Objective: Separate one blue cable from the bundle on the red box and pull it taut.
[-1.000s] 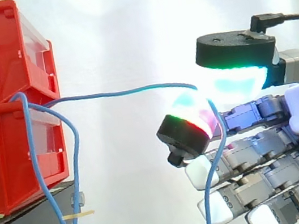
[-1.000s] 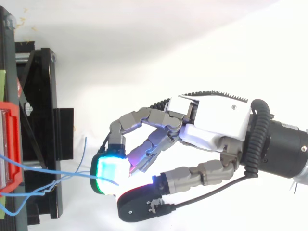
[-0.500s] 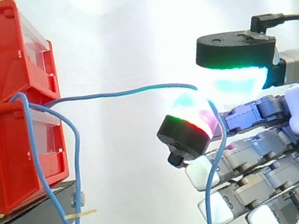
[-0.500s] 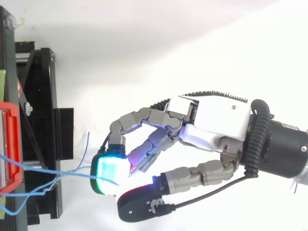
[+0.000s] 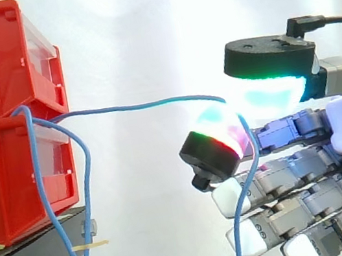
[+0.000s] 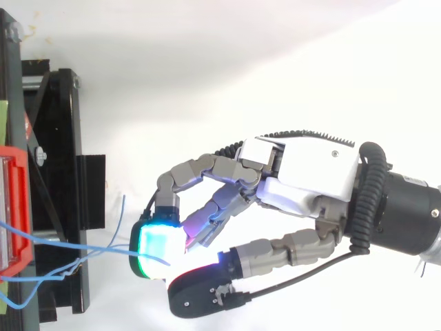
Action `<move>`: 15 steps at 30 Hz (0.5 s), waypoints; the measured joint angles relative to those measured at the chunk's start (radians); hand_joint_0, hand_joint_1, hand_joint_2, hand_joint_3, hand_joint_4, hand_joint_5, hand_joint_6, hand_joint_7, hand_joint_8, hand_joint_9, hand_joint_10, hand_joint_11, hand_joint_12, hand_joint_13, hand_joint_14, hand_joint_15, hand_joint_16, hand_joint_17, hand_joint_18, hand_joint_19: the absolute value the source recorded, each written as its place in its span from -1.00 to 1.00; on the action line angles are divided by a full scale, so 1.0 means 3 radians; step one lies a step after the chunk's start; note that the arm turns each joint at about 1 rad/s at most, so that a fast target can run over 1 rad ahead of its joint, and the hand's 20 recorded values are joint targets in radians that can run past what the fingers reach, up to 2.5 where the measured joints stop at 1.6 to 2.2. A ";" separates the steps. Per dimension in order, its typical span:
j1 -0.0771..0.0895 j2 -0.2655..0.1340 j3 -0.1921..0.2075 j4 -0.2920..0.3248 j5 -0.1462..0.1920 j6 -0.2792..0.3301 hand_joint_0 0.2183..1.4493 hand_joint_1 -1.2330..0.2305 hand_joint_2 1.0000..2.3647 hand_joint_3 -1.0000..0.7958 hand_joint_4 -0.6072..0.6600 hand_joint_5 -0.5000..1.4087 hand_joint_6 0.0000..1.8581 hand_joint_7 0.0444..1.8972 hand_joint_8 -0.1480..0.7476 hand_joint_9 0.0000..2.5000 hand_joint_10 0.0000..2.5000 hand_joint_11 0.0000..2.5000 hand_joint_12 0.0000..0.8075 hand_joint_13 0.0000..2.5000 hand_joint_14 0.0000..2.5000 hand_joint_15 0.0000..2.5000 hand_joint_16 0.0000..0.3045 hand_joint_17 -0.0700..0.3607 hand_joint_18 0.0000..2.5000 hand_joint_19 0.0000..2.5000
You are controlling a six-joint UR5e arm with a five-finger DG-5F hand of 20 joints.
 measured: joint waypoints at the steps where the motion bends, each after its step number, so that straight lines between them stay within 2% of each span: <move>1: 0.0000 0.0000 0.0000 0.0000 0.0000 0.0000 -0.56 -0.45 -0.58 0.09 -0.28 -0.49 -0.08 0.16 -0.11 -0.21 -1.00 -1.00 -0.07 -0.31 -0.99 -0.78 -0.65 -0.12 -0.32 -0.73; 15: 0.0000 0.0001 0.0000 -0.0002 0.0000 0.0000 -0.56 -0.46 -0.60 0.10 -0.29 -0.49 -0.08 0.16 -0.10 -0.22 -1.00 -1.00 -0.08 -0.31 -0.99 -0.78 -0.65 -0.12 -0.32 -0.73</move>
